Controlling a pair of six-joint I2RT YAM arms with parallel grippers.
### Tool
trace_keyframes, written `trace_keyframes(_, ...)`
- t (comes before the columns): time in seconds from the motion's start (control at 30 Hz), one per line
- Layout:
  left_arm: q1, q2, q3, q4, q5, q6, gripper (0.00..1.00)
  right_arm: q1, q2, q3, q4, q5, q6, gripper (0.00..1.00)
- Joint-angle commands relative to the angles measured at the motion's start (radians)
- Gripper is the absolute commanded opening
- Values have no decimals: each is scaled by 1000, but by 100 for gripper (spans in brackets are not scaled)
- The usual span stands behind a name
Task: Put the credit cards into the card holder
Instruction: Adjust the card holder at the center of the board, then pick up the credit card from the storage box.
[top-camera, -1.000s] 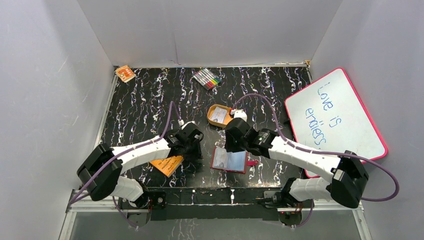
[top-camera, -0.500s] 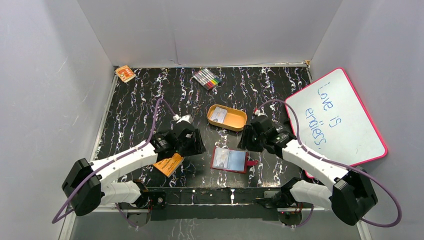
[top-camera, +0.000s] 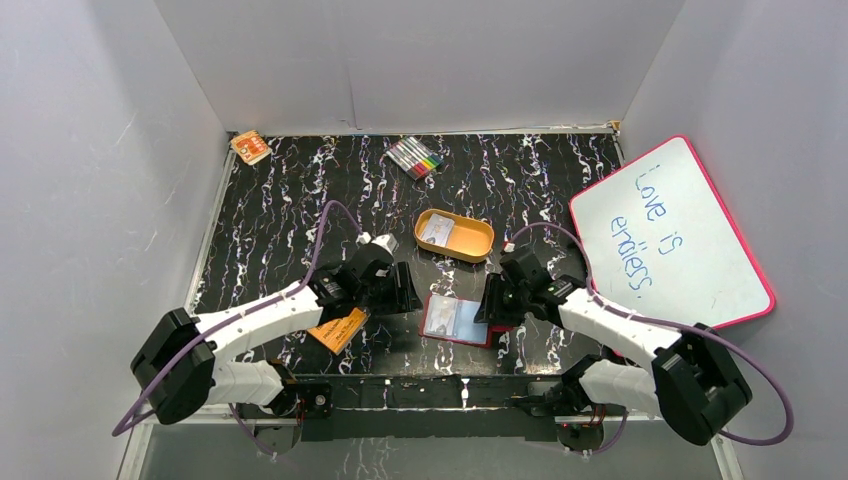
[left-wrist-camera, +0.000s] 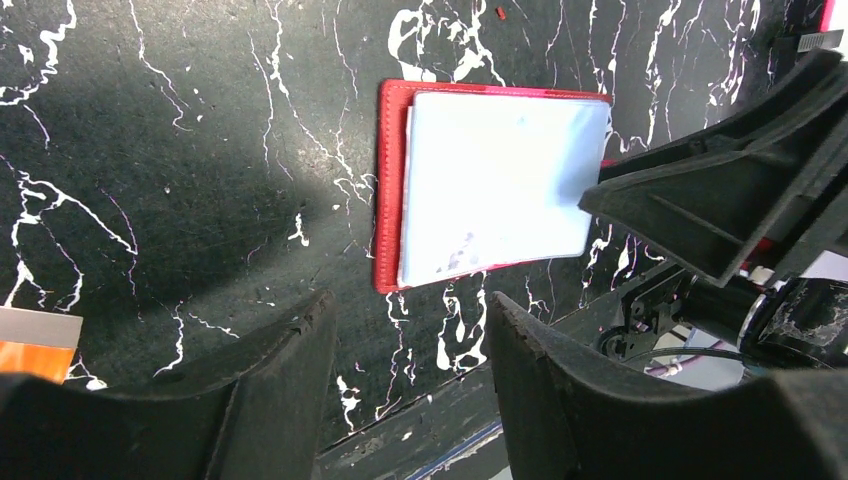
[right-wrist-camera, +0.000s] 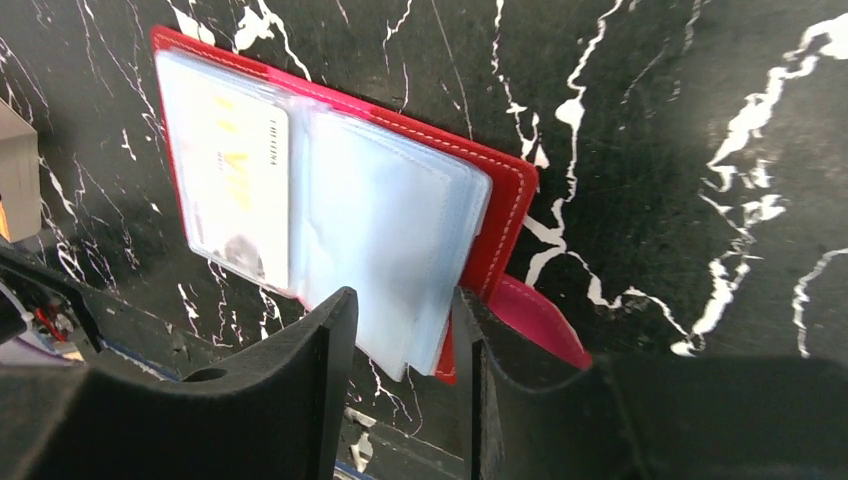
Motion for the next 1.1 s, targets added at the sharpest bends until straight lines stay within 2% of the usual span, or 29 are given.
trace_keyframes(0.0, 4, -33, 3, -14, 8, 9, 54, 1, 46, -4, 128, -100, 11, 46)
trace_keyframes(0.23, 4, -119, -36, -82, -58, -12, 54, 55, 155, 89, 161, -127, -16, 45)
trace_keyframes(0.4, 4, -192, -27, -181, -146, -29, 55, 55, 73, 219, -26, 130, -18, 52)
trace_keyframes(0.53, 5, -260, -16, -240, -208, -31, 56, 26, 36, 339, -5, 220, -60, 59)
trace_keyframes(0.6, 5, -282, -14, -261, -236, -37, 57, -10, 88, 397, 26, 202, -62, 70)
trace_keyframes(0.67, 5, -295, -14, -278, -253, -45, 57, -52, 163, 446, 65, 160, -55, 75)
trace_keyframes(0.9, 6, -329, -25, -305, -264, -85, 57, -113, 380, 515, 256, 144, 24, 81)
trace_keyframes(1.07, 6, -343, -24, -331, -269, -96, 57, -118, 519, 589, 298, 153, 54, 80)
